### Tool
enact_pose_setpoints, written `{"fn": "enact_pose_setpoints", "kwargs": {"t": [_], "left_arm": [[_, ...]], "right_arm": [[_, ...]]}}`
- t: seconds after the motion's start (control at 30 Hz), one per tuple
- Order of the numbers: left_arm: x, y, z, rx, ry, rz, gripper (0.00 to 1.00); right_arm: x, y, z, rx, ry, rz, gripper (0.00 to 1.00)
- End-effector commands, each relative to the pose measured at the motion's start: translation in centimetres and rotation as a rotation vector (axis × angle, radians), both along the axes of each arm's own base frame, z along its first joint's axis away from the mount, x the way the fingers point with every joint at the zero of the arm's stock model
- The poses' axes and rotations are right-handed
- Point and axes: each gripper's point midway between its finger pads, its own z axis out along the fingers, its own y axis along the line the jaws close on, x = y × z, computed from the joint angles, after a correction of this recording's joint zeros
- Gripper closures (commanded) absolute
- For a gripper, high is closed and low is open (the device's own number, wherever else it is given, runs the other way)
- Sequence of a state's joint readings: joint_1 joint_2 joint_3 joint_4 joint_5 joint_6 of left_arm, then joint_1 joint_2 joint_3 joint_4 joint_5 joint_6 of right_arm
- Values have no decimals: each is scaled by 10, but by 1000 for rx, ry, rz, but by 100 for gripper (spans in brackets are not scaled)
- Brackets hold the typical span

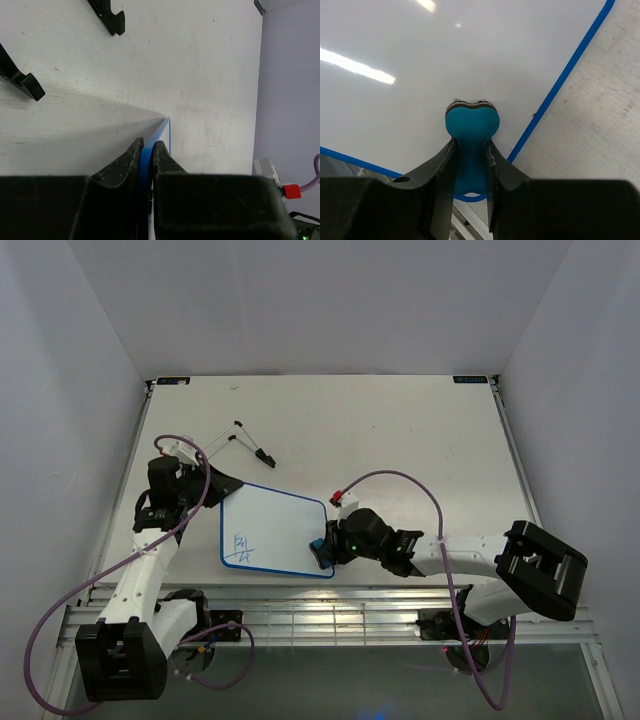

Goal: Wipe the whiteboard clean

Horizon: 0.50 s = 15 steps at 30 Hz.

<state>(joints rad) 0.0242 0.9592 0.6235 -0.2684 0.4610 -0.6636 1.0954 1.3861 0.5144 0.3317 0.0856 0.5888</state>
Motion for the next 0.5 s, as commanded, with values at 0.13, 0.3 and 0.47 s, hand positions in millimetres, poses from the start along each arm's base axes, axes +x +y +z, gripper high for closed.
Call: {"fn": "enact_pose_setpoints", "kwargs": {"t": [0.13, 0.3, 0.47], "left_arm": [[-3, 18, -25, 125, 61, 53, 100], [-3, 18, -26, 125, 66, 54, 100], [-3, 18, -25, 123, 65, 48, 100]], "right_arm": [[-42, 58, 45, 61, -43, 303, 92], [-56, 118, 100, 141, -134, 390, 92], [-60, 161, 119, 137, -162, 420, 92]]}}
